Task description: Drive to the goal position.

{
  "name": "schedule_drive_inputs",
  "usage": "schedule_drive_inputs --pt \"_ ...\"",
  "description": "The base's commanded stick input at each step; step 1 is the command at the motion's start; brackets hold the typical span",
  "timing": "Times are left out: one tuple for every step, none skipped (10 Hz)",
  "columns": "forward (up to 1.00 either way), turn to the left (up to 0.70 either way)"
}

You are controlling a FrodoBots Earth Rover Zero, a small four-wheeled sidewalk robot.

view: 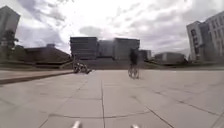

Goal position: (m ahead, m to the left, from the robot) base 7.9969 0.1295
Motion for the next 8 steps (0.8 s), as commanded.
schedule_drive_inputs --pt "0.70 0.00" --pt "0.70 0.00" --pt "0.70 0.00" --pt "0.70 0.00" --pt "0.70 0.00" --pt "0.70 0.00" --pt "0.70 0.00" --pt "0.70 0.00"
